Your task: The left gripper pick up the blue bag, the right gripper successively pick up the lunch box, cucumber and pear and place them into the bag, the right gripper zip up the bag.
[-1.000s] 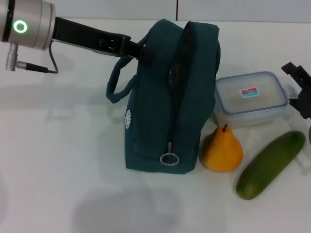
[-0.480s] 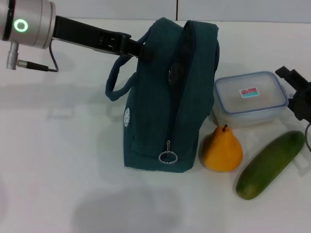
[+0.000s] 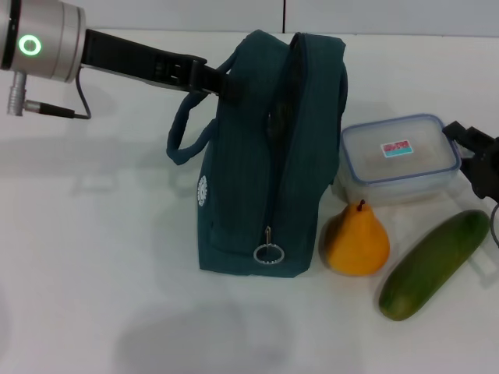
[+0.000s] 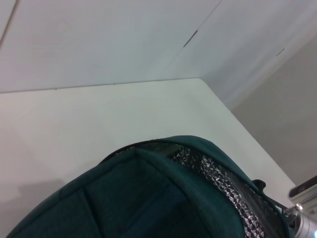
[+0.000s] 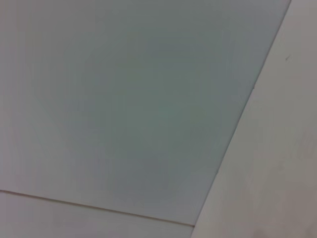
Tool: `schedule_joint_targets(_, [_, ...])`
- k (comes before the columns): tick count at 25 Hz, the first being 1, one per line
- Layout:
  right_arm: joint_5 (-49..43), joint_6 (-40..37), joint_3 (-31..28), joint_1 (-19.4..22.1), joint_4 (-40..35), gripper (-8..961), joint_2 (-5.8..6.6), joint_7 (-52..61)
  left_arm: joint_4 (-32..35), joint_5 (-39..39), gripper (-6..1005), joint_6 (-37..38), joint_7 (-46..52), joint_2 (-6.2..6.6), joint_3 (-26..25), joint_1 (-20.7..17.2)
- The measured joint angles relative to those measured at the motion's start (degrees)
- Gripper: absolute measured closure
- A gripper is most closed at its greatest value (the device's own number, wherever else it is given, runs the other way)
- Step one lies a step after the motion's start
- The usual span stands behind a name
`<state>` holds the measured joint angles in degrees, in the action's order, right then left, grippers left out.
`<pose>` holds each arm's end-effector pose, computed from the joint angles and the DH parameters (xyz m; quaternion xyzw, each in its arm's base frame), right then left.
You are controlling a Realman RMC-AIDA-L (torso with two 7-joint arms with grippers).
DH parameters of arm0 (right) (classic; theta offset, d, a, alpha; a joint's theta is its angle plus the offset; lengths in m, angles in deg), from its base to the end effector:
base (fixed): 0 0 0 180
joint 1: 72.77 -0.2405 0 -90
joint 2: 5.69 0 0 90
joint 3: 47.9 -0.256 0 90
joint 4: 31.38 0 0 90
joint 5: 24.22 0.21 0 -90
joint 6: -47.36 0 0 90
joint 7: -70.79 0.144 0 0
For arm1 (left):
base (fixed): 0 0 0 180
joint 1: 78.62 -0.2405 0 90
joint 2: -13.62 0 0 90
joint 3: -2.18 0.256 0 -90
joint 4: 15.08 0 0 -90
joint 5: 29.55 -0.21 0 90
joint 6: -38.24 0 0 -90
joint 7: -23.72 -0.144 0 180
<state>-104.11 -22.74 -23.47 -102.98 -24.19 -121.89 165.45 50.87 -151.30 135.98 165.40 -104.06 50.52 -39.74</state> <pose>0.3167 0.3206 -0.0440 -0.5093 0.6648 0.5137 0.1864 -0.1611 0.3712 0.0578 -0.8845 -0.4393 -0.1472 0.0549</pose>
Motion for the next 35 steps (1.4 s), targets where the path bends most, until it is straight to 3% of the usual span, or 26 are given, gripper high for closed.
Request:
schedule_joint_targets(4, [-0.01,-1.39,0.00,0.68,-0.25,705,0.00,0.00,0.07,0.03,933,0.05,0.00,-0.04,0.00,-0.03])
schedule_joint_targets(23, [-0.74,-5.12,-0.62,1.88,-0.04,751,0.01,4.45,0.32,0.03,933,0.26,0.10,-0.30,0.00,-0.30])
schedule_joint_targets(35, [-0.97,-4.78,-0.61,2.18,0.22,832,0.00,9.25,0.40,0.83,933,0.25,0.26,-0.46,0.00,-0.42])
